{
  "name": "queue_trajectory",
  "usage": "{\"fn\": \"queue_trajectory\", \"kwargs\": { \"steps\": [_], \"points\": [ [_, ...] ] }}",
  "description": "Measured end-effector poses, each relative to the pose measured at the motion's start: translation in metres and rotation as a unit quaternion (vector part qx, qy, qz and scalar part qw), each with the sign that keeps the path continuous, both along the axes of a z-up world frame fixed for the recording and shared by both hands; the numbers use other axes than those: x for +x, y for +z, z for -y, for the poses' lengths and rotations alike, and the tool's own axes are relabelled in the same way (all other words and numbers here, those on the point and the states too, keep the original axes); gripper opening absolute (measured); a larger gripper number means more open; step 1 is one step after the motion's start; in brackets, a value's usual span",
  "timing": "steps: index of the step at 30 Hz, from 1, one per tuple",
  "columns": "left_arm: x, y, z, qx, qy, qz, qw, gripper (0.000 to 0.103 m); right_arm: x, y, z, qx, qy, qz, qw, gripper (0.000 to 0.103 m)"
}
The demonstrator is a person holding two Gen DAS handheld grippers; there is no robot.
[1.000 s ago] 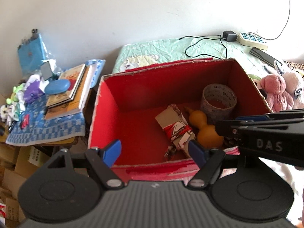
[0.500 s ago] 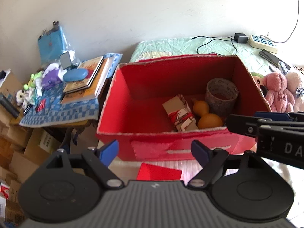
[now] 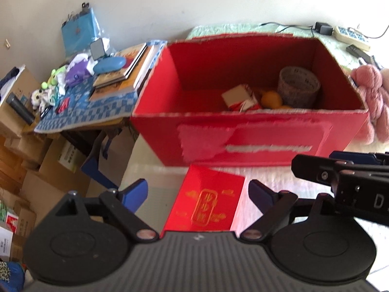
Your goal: Organize objects
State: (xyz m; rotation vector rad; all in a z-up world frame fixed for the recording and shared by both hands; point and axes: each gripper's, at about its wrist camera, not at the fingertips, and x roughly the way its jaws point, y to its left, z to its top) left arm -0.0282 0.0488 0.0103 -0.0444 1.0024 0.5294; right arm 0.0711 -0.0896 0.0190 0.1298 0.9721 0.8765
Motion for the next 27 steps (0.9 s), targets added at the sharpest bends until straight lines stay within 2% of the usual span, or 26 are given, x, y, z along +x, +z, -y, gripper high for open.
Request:
{"fn": "queue_trajectory", "kwargs": {
  "steps": [7, 11, 14, 22, 24, 27],
  "points": [
    [-0.011, -0.021, -0.024, -0.024, -0.020, -0.016, 0.9994, 0.091, 0.005, -0.024, -0.010, -0.007, -0.016, -0.082, 0.996, 0.058],
    [-0.020, -0.034, -0.047, -0.078, -0.034, -0.023, 0.9961, 0.094, 0.008, -0.040, -0.021, -0.013, -0.021, -0.140, 0.990, 0.058],
    [-0.025, -0.044, -0.057, -0.122, -0.053, -0.026, 0.9907, 0.094, 0.006, -0.048, -0.029, -0.020, -0.025, -0.158, 0.987, 0.058],
    [-0.020, -0.065, -0.065, -0.179, -0.092, -0.046, 0.9784, 0.096, 0.002, -0.060, -0.050, -0.023, -0.010, -0.199, 0.980, 0.058],
    [-0.019, -0.068, -0.064, -0.179, -0.099, -0.049, 0.9776, 0.095, 0.004, -0.063, -0.055, -0.028, -0.008, -0.204, 0.979, 0.058],
    [-0.017, -0.069, -0.060, -0.177, -0.113, -0.054, 0.9763, 0.086, 0.003, -0.067, -0.058, -0.035, -0.006, -0.214, 0.976, 0.057]
  ]
}}
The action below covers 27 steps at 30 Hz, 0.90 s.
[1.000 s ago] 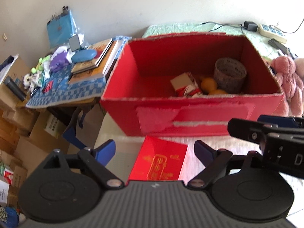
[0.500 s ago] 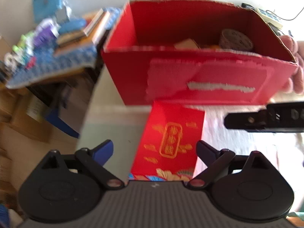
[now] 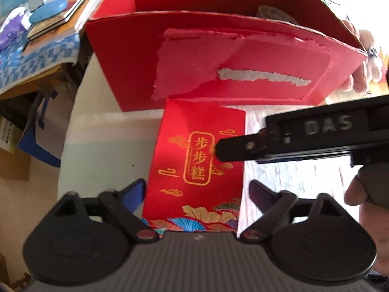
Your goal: Organize objects
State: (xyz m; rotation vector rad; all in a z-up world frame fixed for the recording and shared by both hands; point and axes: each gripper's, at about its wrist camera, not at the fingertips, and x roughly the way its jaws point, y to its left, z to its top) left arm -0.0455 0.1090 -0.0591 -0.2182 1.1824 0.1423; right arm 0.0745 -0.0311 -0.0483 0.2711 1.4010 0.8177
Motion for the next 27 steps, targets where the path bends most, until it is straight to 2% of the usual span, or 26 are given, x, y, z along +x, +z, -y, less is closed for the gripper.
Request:
{"fn": "queue_trajectory", "kwargs": {
  "steps": [3, 6, 10, 18, 23, 27],
  "points": [
    [0.003, -0.001, -0.001, -0.002, -0.011, -0.003, 0.9999, 0.080, 0.001, -0.002, -0.001, 0.000, -0.003, -0.011, 1.000, 0.056],
    [0.006, 0.000, 0.004, -0.005, -0.019, -0.003, 0.9998, 0.080, 0.002, -0.004, 0.000, 0.003, -0.002, -0.024, 1.000, 0.057],
    [0.007, 0.004, 0.014, 0.004, -0.033, -0.001, 0.9995, 0.078, 0.004, -0.003, 0.007, -0.006, -0.004, -0.017, 1.000, 0.054],
    [0.018, 0.016, 0.057, 0.007, -0.100, -0.004, 0.9949, 0.078, 0.012, 0.005, 0.055, -0.022, -0.025, -0.021, 0.999, 0.052],
    [0.030, 0.031, 0.103, 0.008, -0.175, 0.016, 0.9845, 0.078, 0.019, 0.021, 0.113, -0.029, -0.073, -0.011, 0.997, 0.052],
    [0.036, 0.043, 0.150, 0.021, -0.240, 0.039, 0.9698, 0.078, 0.020, 0.035, 0.158, -0.037, -0.128, 0.002, 0.991, 0.052]
  ]
}}
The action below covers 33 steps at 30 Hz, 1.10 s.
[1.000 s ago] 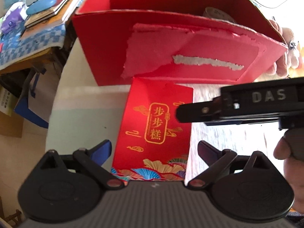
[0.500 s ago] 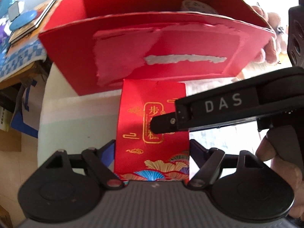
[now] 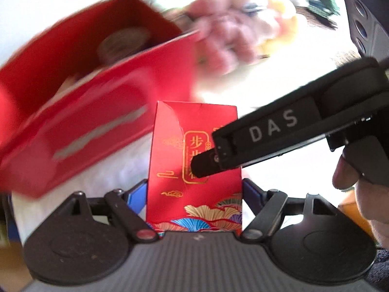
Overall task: Organize objects
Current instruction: 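Carry the small red box with the right tool into the big red box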
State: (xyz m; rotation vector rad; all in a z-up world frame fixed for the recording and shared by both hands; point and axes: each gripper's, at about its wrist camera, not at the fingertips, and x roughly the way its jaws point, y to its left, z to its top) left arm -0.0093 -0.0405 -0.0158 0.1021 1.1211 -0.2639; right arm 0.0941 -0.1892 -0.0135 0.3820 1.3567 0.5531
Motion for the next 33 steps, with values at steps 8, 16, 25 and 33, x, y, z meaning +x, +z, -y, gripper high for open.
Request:
{"fn": "queue_trajectory", "kwargs": {
  "steps": [8, 16, 25, 33],
  "points": [
    [0.012, 0.035, 0.051, -0.008, -0.087, 0.068, 0.9939, 0.078, -0.010, 0.040, 0.060, -0.007, -0.090, 0.068, 0.994, 0.052],
    [0.034, 0.078, 0.049, -0.016, -0.086, 0.141, 0.9862, 0.078, -0.006, 0.085, 0.048, 0.002, -0.105, 0.160, 0.982, 0.053],
    [0.052, 0.112, -0.007, -0.009, -0.013, 0.203, 0.9790, 0.078, 0.022, 0.127, -0.017, 0.026, -0.041, 0.239, 0.970, 0.052],
    [0.066, 0.100, -0.086, 0.008, 0.083, 0.184, 0.9794, 0.078, 0.057, 0.109, -0.102, 0.069, 0.040, 0.214, 0.974, 0.050]
  ]
}}
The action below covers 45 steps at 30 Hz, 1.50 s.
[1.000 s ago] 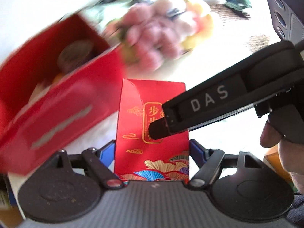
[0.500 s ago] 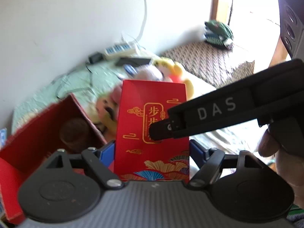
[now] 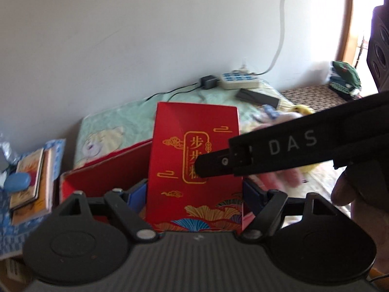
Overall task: Organize objects
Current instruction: 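Carry the small red box with the right tool into the big red box, then lower the small red box into the big box and open the right tool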
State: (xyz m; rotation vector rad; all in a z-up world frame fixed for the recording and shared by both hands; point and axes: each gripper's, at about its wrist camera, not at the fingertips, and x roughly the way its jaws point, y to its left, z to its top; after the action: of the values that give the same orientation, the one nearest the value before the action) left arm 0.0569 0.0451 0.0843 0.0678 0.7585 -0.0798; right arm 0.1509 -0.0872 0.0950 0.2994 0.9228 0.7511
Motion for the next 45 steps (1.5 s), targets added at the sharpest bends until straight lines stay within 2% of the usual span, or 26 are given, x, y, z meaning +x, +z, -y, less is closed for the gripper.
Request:
{"fn": "queue_trajectory", "kwargs": {
  "steps": [8, 12, 16, 24, 29, 32, 38, 41, 45],
  "points": [
    [0.007, -0.033, -0.066, -0.017, 0.065, -0.038, 0.9970, 0.079, 0.020, -0.037, -0.075, -0.019, 0.092, -0.009, 0.996, 0.049],
    [0.017, -0.049, -0.092, -0.053, 0.095, -0.063, 0.9920, 0.081, 0.037, -0.059, -0.091, -0.012, 0.112, -0.044, 0.993, 0.049],
    [0.025, -0.060, -0.104, -0.064, 0.116, -0.076, 0.9883, 0.081, 0.047, -0.072, -0.100, -0.003, 0.121, -0.075, 0.990, 0.049],
    [0.038, -0.087, -0.108, -0.043, 0.151, -0.118, 0.9804, 0.081, 0.061, -0.095, -0.126, -0.036, 0.155, -0.113, 0.981, 0.047],
    [0.040, -0.095, -0.097, 0.008, 0.153, -0.122, 0.9806, 0.082, 0.070, -0.105, -0.133, -0.037, 0.165, -0.133, 0.976, 0.048],
    [0.038, -0.096, -0.095, 0.020, 0.151, -0.121, 0.9808, 0.082, 0.072, -0.106, -0.134, -0.037, 0.174, -0.139, 0.974, 0.048],
    [0.035, -0.096, -0.094, 0.048, 0.147, -0.124, 0.9801, 0.085, 0.073, -0.107, -0.127, -0.042, 0.147, -0.132, 0.979, 0.048],
    [0.031, -0.090, -0.095, 0.048, 0.146, -0.115, 0.9814, 0.085, 0.075, -0.107, -0.120, -0.033, 0.126, -0.130, 0.983, 0.048],
    [0.029, -0.081, -0.103, 0.024, 0.138, -0.099, 0.9853, 0.087, 0.073, -0.105, -0.118, -0.029, 0.122, -0.116, 0.985, 0.047]
  ]
}}
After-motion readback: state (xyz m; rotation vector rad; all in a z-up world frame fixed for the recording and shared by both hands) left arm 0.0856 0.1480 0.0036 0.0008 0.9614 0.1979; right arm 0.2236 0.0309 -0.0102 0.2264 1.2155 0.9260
